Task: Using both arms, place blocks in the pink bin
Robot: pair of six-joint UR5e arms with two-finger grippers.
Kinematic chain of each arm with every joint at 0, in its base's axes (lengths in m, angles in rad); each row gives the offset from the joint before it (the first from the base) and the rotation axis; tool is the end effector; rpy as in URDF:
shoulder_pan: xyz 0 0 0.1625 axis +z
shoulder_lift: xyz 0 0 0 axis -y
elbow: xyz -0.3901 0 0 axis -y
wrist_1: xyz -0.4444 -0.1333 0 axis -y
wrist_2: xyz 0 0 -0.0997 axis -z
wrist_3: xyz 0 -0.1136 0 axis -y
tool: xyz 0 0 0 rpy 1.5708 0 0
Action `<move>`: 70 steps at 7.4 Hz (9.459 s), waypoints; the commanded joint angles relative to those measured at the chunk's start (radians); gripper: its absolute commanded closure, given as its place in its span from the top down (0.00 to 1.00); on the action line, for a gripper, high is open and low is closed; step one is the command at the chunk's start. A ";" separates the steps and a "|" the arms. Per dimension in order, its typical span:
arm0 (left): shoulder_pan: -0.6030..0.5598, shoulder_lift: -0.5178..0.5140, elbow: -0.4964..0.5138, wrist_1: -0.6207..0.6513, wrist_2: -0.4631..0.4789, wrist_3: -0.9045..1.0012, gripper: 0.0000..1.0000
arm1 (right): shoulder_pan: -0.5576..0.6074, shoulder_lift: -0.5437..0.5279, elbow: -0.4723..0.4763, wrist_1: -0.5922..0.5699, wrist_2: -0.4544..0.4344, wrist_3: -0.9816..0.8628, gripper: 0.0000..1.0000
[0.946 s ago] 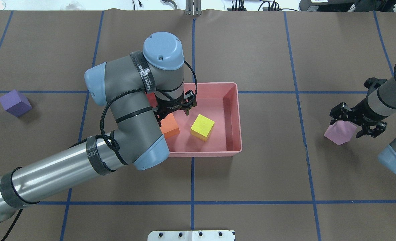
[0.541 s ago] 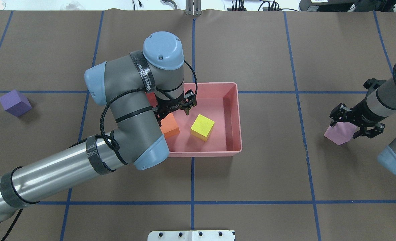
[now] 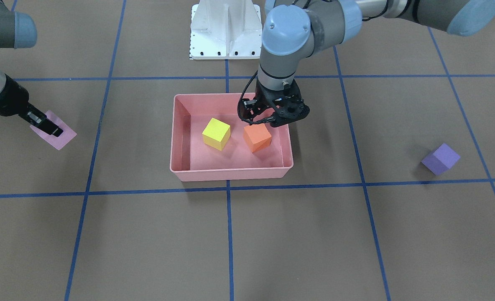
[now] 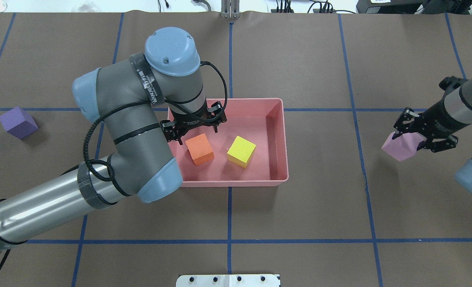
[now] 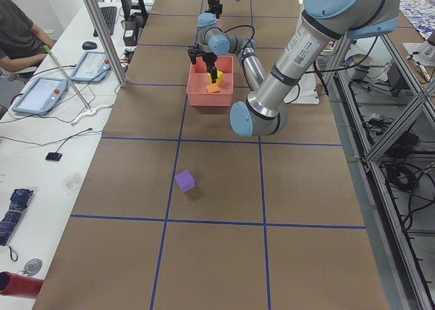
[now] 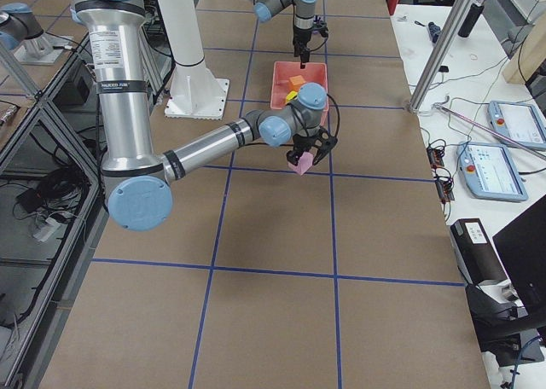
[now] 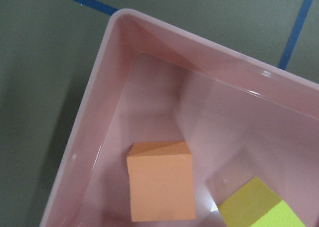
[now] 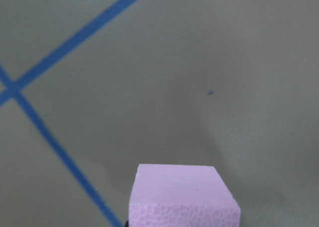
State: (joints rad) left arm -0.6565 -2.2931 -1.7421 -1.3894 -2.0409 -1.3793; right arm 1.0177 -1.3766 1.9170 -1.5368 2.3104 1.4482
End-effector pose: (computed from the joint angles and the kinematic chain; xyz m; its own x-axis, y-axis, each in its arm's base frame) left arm 0.4871 -0.4787 0.1204 0.6476 -0.2847 -0.7068 0.1899 0.9586 -0.2122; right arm -0.2594 -0.5281 0.3329 0.4911 0.6234 0.6084 -0.3790 0.7818 -0.4951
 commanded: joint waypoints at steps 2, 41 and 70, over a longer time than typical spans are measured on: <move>-0.150 0.191 -0.115 -0.007 -0.129 0.249 1.00 | -0.121 0.385 0.010 -0.287 -0.066 0.120 0.00; 0.067 -0.226 0.314 -0.210 0.042 -0.419 0.00 | -0.171 0.094 -0.013 -0.031 -0.266 0.054 0.99; -0.940 0.725 0.070 -0.177 -0.348 1.385 1.00 | 0.435 -0.269 -0.116 -0.029 0.035 -1.092 1.00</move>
State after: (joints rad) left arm -1.5968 -1.5648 -1.6678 -1.5662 -2.3893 0.0155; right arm 1.4530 -1.6489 1.8038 -1.5662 2.3416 0.3498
